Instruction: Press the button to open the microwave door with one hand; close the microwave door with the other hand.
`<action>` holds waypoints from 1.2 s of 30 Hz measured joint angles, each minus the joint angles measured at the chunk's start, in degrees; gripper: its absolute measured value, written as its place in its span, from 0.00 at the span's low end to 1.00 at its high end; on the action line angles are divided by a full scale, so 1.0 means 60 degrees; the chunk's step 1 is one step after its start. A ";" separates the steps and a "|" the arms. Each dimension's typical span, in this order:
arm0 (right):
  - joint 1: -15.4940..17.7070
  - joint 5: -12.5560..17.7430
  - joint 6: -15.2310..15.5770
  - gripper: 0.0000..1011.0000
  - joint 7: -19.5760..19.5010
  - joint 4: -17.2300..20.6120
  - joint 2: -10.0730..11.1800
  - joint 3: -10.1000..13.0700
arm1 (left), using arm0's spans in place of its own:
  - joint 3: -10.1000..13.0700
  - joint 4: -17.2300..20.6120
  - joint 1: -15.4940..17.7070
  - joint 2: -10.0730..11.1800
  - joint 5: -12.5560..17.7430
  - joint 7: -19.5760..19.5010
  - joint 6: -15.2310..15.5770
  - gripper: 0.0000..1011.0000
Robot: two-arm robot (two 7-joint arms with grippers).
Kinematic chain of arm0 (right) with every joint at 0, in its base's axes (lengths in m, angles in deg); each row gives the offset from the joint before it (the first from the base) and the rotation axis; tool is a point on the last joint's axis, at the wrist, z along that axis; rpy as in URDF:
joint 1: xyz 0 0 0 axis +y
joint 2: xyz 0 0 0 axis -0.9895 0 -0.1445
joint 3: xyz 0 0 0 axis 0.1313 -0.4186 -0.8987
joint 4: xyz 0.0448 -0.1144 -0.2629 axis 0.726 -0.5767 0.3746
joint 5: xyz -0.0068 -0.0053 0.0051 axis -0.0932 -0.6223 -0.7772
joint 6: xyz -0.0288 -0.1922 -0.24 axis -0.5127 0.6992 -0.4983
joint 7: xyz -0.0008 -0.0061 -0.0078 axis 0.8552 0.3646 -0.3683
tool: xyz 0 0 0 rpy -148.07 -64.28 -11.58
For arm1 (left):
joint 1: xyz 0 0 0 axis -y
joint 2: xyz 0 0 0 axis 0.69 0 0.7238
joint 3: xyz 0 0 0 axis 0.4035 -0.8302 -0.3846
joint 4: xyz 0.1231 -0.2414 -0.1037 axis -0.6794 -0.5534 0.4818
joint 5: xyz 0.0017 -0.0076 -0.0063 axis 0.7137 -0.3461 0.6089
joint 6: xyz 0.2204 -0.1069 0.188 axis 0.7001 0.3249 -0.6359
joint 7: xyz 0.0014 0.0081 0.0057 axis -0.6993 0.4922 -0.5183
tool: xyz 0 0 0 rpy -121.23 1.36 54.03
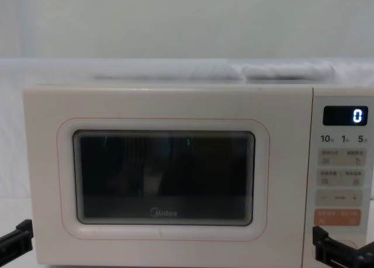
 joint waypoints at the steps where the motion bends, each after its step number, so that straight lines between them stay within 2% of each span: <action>1: 0.0000 0.0000 0.0000 0.99 0.0000 0.0000 0.0000 0.0000 | 0.0000 0.0000 0.0000 0.0000 0.0000 0.0000 0.0000 0.99; 36: -0.0001 0.0001 0.0000 0.99 0.0000 0.0000 0.0000 0.0000 | 0.0000 0.0000 0.0000 0.0000 0.0000 0.0000 0.0000 0.99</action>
